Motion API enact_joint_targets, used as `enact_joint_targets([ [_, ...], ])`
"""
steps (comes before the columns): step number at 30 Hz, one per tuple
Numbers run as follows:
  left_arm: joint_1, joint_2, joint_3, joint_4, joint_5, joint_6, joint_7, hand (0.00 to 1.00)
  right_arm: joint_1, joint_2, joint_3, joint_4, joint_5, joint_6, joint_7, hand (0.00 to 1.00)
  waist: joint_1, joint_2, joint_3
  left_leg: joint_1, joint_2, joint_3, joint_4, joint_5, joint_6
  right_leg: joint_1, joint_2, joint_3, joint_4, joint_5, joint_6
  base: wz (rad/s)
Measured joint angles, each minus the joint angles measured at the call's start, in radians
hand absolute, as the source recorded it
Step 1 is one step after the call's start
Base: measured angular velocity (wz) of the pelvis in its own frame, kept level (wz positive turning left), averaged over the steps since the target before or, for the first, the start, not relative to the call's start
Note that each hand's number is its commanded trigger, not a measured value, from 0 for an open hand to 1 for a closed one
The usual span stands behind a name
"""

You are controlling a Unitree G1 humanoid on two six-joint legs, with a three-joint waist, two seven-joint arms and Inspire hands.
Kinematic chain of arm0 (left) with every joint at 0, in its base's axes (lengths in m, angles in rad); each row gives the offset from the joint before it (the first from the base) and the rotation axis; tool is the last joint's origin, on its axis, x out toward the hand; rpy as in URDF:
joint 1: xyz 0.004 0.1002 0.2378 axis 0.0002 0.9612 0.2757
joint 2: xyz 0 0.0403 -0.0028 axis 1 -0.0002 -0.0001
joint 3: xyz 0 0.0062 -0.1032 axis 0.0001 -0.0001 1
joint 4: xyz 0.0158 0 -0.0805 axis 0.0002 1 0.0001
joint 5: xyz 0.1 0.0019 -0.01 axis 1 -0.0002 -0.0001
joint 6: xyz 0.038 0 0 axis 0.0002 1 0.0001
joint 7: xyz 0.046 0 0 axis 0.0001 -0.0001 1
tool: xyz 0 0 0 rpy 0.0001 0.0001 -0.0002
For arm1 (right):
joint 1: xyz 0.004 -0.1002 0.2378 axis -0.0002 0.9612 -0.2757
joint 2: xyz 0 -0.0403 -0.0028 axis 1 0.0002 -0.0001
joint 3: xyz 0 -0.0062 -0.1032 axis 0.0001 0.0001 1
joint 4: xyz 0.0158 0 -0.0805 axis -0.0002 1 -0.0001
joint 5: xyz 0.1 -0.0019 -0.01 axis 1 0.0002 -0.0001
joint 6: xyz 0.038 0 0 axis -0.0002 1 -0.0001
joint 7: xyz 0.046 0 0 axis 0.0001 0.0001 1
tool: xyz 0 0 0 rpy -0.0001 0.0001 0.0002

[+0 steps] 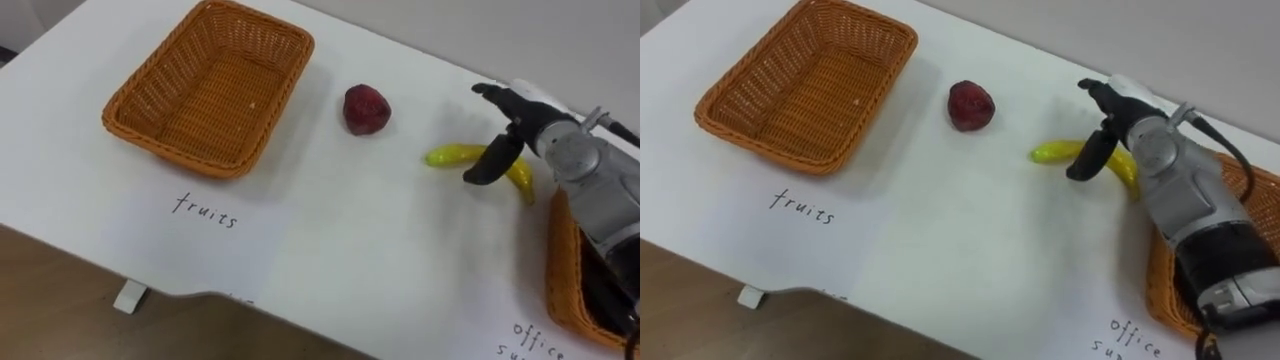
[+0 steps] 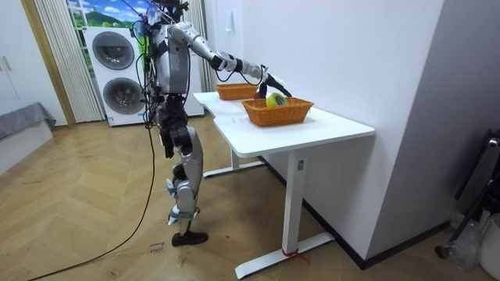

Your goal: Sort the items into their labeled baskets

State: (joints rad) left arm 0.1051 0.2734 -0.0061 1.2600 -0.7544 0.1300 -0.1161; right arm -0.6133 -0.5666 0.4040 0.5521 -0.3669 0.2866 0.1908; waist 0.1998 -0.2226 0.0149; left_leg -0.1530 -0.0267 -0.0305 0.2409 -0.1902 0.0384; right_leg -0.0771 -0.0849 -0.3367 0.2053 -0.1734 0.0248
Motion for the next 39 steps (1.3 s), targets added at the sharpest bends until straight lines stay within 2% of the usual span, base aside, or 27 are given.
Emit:
enact_joint_targets([
  [2,-0.001,0.004,-0.001,0.008,-0.001,0.000,0.000,0.00,-0.019,0.000,0.033,0.015,0.001,-0.002,0.000,0.00,0.004,-0.006,-0.0027,-0.013,0.000,0.000,0.008,0.000,0.000,-0.010,0.000,-0.003,0.000,0.000,0.000,0.05],
  [5,-0.001,0.011,-0.011,0.015,0.000,0.002,0.002,0.00,-0.041,0.000,0.050,0.034,0.004,-0.005,-0.003,0.00,0.011,-0.008,-0.0013,-0.027,-0.001,-0.006,0.020,0.000,0.000,-0.014,-0.001,-0.014,-0.003,0.001,0.000,0.11],
  [8,-0.012,0.015,-0.019,0.016,0.001,0.004,0.005,0.00,-0.065,0.000,0.072,0.087,0.009,-0.005,-0.006,0.00,0.031,-0.006,0.0052,-0.031,-0.001,-0.013,0.021,0.000,0.000,-0.013,-0.001,-0.022,-0.003,0.001,0.000,0.08],
  [9,-0.023,0.016,-0.020,0.017,0.001,0.005,0.006,0.00,-0.080,0.001,0.084,0.105,0.009,-0.005,-0.006,0.00,0.034,-0.005,0.0100,-0.038,-0.001,-0.015,0.026,0.000,0.000,-0.016,-0.001,-0.024,-0.003,0.001,0.000,0.08],
  [15,-0.062,0.018,-0.058,0.016,0.001,0.008,0.006,0.00,-0.107,0.001,0.086,0.158,0.011,-0.006,-0.008,0.00,0.054,-0.009,0.0142,-0.055,0.000,-0.015,0.032,0.000,0.000,-0.030,0.000,-0.026,-0.001,0.007,-0.002,0.01],
  [18,-0.071,0.021,-0.077,0.016,0.000,0.009,0.006,0.00,-0.112,0.001,0.086,0.176,0.018,-0.014,-0.008,0.00,0.056,-0.011,0.0143,-0.057,0.000,-0.016,0.032,0.000,0.000,-0.032,0.001,-0.026,-0.001,0.008,-0.002,0.00],
  [27,-0.073,0.021,-0.076,0.016,0.000,0.012,0.002,0.00,-0.148,0.001,0.086,0.234,0.014,-0.017,-0.009,0.00,0.058,-0.011,0.0152,-0.065,0.000,-0.014,0.033,0.001,0.000,-0.043,0.001,-0.024,-0.001,0.009,-0.003,0.00],
  [39,-0.074,0.022,-0.076,0.013,0.001,0.015,0.005,0.00,-0.149,0.001,0.086,0.234,0.012,-0.024,-0.012,0.00,0.056,-0.010,0.0157,-0.071,-0.001,-0.025,0.034,0.000,0.000,-0.046,0.001,-0.028,-0.001,0.009,-0.003,0.00],
])
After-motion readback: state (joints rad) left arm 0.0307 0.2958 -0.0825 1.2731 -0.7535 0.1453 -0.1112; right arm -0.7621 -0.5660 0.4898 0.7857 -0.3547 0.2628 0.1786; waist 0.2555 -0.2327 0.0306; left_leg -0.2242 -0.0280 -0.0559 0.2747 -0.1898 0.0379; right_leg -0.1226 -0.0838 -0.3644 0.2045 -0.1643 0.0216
